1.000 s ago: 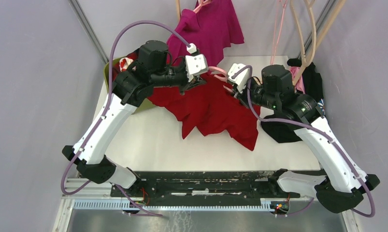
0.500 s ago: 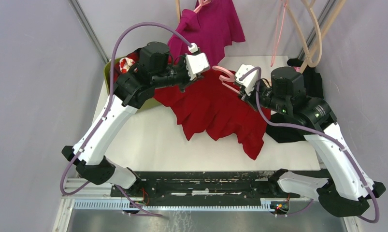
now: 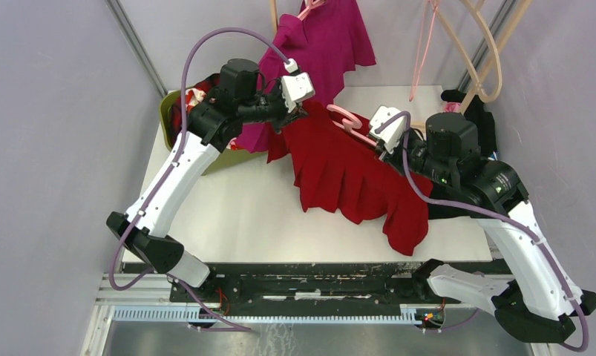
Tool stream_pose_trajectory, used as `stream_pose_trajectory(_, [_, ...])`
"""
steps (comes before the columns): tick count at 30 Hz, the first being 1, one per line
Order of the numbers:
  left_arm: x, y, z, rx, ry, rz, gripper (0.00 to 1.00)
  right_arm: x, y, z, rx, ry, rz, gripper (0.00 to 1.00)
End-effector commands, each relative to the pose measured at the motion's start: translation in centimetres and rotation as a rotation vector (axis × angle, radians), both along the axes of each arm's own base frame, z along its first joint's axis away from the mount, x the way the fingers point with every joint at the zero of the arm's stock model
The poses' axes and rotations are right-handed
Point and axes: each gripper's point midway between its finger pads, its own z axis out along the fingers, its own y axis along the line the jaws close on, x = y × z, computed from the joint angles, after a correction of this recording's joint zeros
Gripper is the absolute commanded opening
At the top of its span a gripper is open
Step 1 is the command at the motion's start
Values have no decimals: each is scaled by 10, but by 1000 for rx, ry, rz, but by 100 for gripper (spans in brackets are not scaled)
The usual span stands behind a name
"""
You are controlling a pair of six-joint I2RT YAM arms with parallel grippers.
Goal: Remove the skirt from the hanger
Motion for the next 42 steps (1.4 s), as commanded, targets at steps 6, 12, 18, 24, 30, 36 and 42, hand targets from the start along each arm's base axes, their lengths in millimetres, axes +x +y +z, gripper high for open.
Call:
stream_pose_trajectory(6, [39,43,40,-125,-83,174,3,4,-18,24,64,-103,-107,1])
stream_pose_trajectory(12, [17,17,46,-192,-42,81,3,37,27,40,268,-145,-65,1])
stream_pose_trajectory(18, [-5,-18,58,-232,-32,-12,3,71,62,56,345,-161,-25,1])
stream_pose_trajectory(24, [-32,-60,59,-246,-12,-112,3,100,83,73,404,-197,-25,1])
stream_pose_trajectory(30, [-50,-88,60,-268,18,-171,3,117,98,79,486,-183,-39,1])
stream_pose_trajectory(36, [-60,-93,56,-250,26,-175,3,129,95,94,531,-233,-90,1])
stream_pose_trajectory(42, [-58,-84,44,-221,27,-137,3,105,70,149,498,-337,-88,1])
